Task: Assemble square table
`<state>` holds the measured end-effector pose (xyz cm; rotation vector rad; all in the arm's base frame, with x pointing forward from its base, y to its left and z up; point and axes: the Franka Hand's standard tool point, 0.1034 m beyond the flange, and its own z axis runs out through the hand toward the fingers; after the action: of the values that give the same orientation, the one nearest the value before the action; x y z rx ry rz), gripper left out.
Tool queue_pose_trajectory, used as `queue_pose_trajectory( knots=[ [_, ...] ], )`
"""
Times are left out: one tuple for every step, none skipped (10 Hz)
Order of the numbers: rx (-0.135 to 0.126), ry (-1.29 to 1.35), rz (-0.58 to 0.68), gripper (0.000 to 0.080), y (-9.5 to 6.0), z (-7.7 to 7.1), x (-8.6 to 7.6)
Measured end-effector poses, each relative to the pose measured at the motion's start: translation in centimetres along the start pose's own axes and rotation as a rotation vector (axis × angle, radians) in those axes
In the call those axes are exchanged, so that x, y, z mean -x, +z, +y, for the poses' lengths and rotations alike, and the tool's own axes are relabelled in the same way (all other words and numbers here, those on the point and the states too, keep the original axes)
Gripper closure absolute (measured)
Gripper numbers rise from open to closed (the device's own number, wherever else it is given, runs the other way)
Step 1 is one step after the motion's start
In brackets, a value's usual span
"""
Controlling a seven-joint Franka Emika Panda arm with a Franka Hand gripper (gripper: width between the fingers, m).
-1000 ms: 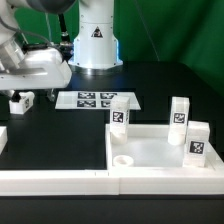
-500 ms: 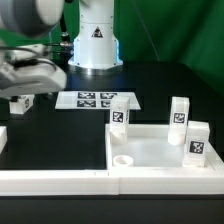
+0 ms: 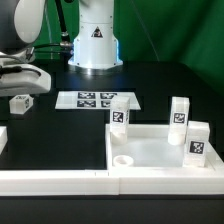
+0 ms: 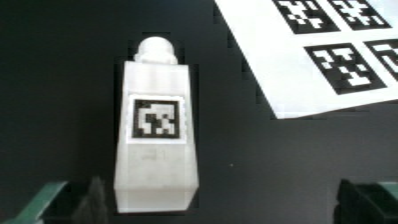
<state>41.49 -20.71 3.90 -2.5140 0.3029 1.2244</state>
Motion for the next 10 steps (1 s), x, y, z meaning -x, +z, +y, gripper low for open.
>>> queue_pose_trajectory(
  knots=[
    [-0.001, 0.009, -0.021, 0.0151, 1.0, 0.5, 0.0],
    [0.013, 0.019, -0.045, 0.0151, 2.4, 1.3, 0.0],
    [0.007, 0.020, -0.058, 0.0151, 3.2, 1.8, 0.1],
    [0.002, 0.027, -0.064, 0.0151, 3.8, 2.2, 0.2],
    [0.003, 0.025, -0.061, 0.0151, 3.6, 2.1, 0.1],
    [0.003, 0.025, -0.061, 0.0151, 3.7, 2.1, 0.1],
    [0.003, 0.025, -0.062, 0.0280, 3.7, 2.1, 0.1],
    [0.003, 0.025, -0.062, 0.0280, 3.7, 2.1, 0.1],
    [0.003, 0.025, -0.062, 0.0419, 3.7, 2.1, 0.1],
    [0.002, 0.026, -0.064, 0.0511, 3.6, 2.2, 0.2]
  ],
)
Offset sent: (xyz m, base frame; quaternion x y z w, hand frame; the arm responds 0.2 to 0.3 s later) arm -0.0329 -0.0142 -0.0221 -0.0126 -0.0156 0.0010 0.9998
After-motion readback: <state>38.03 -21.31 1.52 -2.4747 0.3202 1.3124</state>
